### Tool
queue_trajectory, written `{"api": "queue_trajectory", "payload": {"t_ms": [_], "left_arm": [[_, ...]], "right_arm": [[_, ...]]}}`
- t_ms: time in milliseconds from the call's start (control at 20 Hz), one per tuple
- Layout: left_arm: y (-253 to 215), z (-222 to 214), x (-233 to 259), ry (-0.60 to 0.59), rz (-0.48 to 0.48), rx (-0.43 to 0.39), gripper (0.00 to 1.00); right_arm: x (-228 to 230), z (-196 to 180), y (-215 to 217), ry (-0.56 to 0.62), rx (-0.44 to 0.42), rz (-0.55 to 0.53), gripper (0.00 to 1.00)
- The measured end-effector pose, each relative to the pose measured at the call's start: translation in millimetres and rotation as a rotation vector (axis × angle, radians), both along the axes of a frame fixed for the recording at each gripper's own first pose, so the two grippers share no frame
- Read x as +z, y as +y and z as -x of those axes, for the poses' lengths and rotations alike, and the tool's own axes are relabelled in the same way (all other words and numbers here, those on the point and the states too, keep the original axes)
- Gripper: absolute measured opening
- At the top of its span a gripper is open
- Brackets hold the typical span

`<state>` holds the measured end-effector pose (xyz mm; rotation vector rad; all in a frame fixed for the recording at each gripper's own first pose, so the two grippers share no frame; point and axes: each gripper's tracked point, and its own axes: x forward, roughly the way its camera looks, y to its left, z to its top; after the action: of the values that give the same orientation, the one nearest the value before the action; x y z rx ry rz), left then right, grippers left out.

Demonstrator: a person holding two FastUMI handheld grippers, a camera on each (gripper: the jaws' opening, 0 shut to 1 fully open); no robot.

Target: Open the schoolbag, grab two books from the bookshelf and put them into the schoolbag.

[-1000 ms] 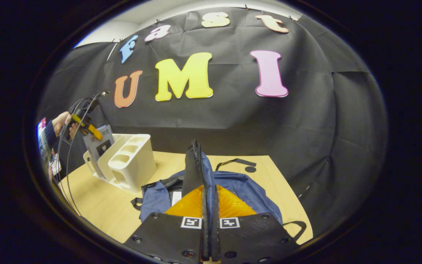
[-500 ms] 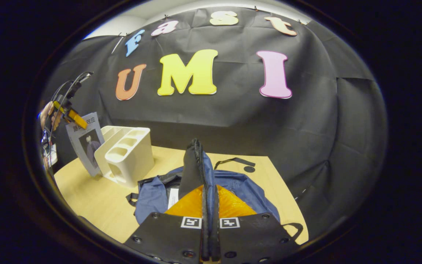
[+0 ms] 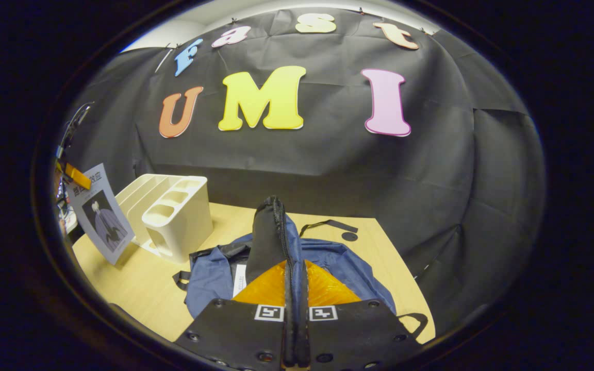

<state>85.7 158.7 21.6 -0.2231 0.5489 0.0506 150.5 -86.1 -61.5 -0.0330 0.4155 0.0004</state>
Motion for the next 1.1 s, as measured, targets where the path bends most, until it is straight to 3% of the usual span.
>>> {"api": "queue_trajectory", "payload": {"t_ms": [200, 250, 300, 650, 800, 1100], "left_arm": [[-19, 34, -9, -0.038, 0.206, 0.030, 0.42], [-26, 41, -13, -0.038, 0.252, 0.023, 0.46], [-33, 47, -18, -0.034, 0.296, 0.013, 0.42], [-102, 59, -36, -0.007, 0.579, -0.077, 0.42], [-126, 47, -35, -0.007, 0.659, -0.108, 0.42], [-170, 27, -47, 0.026, 0.726, -0.158, 0.42]], "right_arm": [[-2, -3, 5, 0.013, -0.005, -0.004, 0.03], [-1, -4, 5, 0.013, -0.005, -0.003, 0.03], [-1, -4, 5, 0.014, -0.008, -0.002, 0.03], [-4, -6, 7, 0.034, -0.018, 0.039, 0.03], [1, -5, 8, 0.031, -0.027, 0.049, 0.03], [31, -1, 5, -0.019, -0.046, 0.090, 0.03]]}}
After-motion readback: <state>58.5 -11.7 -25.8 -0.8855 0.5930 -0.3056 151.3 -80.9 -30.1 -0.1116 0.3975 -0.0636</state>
